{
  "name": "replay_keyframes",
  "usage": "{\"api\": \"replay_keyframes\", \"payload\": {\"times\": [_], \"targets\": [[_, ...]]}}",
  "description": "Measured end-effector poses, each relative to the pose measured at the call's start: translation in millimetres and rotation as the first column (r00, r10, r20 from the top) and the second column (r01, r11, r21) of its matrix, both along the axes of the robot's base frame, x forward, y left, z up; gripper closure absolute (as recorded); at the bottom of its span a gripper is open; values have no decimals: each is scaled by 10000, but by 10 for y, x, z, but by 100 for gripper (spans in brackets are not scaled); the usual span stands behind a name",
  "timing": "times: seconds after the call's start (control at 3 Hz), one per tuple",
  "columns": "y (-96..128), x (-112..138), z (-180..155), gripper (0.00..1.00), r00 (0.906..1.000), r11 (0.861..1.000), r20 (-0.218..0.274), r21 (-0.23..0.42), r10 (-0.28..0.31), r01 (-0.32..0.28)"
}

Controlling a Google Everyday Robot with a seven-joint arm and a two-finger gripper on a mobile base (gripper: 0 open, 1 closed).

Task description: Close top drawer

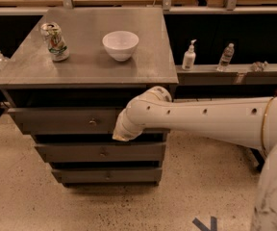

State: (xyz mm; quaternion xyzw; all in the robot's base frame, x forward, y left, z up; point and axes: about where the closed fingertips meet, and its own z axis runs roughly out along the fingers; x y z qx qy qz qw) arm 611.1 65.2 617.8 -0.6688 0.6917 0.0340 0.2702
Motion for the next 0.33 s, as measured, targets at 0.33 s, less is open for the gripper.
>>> {"api": "replay_keyframes", "payload": {"times": [0.33], "targets": [[-89, -270, 128, 100, 9995, 9936, 258, 1117, -186, 156]]}}
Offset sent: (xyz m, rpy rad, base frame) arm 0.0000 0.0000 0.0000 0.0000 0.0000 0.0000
